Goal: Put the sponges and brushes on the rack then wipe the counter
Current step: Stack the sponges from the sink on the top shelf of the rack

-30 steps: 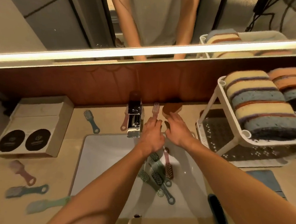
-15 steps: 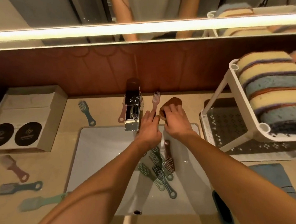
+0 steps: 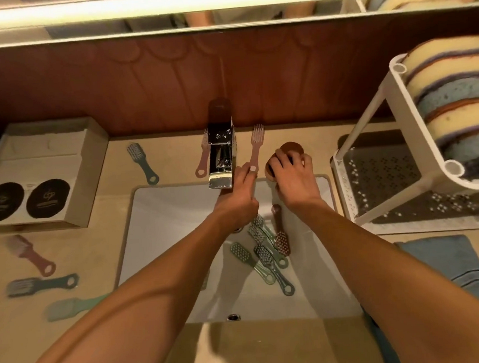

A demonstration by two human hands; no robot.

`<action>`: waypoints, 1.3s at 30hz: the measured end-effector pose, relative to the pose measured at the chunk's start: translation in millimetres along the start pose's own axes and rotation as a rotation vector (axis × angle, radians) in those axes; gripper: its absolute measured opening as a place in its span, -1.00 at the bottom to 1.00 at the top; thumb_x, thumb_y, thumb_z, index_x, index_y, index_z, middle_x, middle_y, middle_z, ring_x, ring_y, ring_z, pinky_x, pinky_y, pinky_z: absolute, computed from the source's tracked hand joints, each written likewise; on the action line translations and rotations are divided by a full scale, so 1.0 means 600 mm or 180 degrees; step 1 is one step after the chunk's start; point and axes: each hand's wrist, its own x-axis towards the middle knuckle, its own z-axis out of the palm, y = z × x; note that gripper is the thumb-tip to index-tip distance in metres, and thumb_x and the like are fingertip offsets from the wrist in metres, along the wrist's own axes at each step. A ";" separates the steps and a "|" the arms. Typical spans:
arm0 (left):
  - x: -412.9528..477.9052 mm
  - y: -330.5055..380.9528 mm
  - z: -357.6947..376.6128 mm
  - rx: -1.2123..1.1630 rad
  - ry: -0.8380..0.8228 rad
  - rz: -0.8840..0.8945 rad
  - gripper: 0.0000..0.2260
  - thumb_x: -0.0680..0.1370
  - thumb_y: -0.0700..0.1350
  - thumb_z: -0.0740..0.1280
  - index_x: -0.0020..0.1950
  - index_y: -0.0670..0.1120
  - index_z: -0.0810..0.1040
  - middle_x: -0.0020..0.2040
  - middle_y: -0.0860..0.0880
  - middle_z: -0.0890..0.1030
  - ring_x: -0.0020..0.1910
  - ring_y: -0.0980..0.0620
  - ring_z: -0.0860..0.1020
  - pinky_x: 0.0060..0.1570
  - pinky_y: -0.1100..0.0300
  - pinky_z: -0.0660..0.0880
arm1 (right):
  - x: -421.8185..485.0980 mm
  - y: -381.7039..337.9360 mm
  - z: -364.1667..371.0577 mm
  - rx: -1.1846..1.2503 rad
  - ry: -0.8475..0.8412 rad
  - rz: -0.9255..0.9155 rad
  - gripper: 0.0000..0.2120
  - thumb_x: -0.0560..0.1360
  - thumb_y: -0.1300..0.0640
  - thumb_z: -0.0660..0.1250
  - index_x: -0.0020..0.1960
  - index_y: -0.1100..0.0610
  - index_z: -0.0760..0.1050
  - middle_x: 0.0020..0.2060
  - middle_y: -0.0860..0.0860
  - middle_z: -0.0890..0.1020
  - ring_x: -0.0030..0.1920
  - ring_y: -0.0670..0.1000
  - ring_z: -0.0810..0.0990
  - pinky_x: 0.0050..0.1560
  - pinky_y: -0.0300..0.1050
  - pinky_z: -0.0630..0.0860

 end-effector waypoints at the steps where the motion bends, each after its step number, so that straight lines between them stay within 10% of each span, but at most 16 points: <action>1: -0.004 -0.005 0.000 0.0052 0.0015 -0.0005 -0.30 0.56 -0.20 0.18 0.65 0.05 -0.04 0.64 0.20 -0.14 0.55 -0.11 0.22 0.36 -0.05 0.42 | -0.006 -0.001 0.001 -0.0024 0.0026 -0.0035 -0.40 0.41 0.13 0.48 0.40 0.11 0.36 0.45 0.14 0.40 0.41 0.23 0.33 0.37 0.18 0.25; 6: -0.019 -0.008 -0.003 0.0365 0.0100 0.0045 -0.31 0.58 -0.17 0.26 0.64 -0.04 -0.01 0.67 0.05 -0.09 0.04 -0.15 0.56 -0.01 0.06 0.49 | -0.038 -0.011 -0.003 0.0100 0.0502 -0.0313 -0.63 0.53 0.04 0.29 0.30 0.12 0.44 0.33 0.14 0.51 0.31 0.19 0.42 0.32 0.11 0.30; 15: -0.071 0.063 -0.018 -0.0273 0.0004 0.0107 -0.14 0.55 -0.19 0.37 0.67 -0.04 -0.14 0.67 -0.03 -0.04 0.64 -0.07 0.01 0.59 0.00 0.08 | -0.129 -0.017 -0.077 0.1842 0.0391 -0.0391 -0.65 0.57 0.18 0.29 0.34 0.10 0.41 0.22 0.01 0.49 0.25 0.01 0.41 0.33 -0.04 0.37; 22: -0.114 0.147 -0.075 -0.0916 0.0276 0.0305 -0.54 0.45 -0.09 0.34 0.33 0.02 0.36 0.25 0.00 0.51 0.22 -0.01 0.50 0.26 -0.13 0.48 | -0.163 0.004 -0.174 0.2831 0.0480 -0.0006 -0.77 0.56 0.15 0.26 0.20 0.00 0.43 0.06 -0.11 0.47 0.11 -0.11 0.41 0.09 -0.17 0.40; 31: -0.143 0.240 -0.201 -0.0251 0.0524 0.0624 -0.75 0.42 -0.05 0.37 0.01 -0.06 0.39 -0.04 -0.06 0.51 -0.10 -0.08 0.55 -0.12 -0.07 0.52 | -0.175 0.054 -0.310 0.2284 0.0871 -0.0137 -0.63 0.38 0.01 0.34 0.17 0.04 0.41 0.07 -0.04 0.42 0.11 -0.03 0.40 0.09 -0.11 0.44; 39: -0.174 0.316 -0.282 0.0308 0.1047 0.1038 -0.63 0.54 0.01 0.39 0.31 0.01 0.43 0.15 0.02 0.52 0.09 0.03 0.54 0.13 0.07 0.53 | -0.184 0.119 -0.392 0.1113 0.1567 -0.0115 -0.56 0.52 -0.04 0.32 0.35 0.04 0.36 0.13 0.01 0.50 0.11 0.02 0.43 0.11 -0.03 0.47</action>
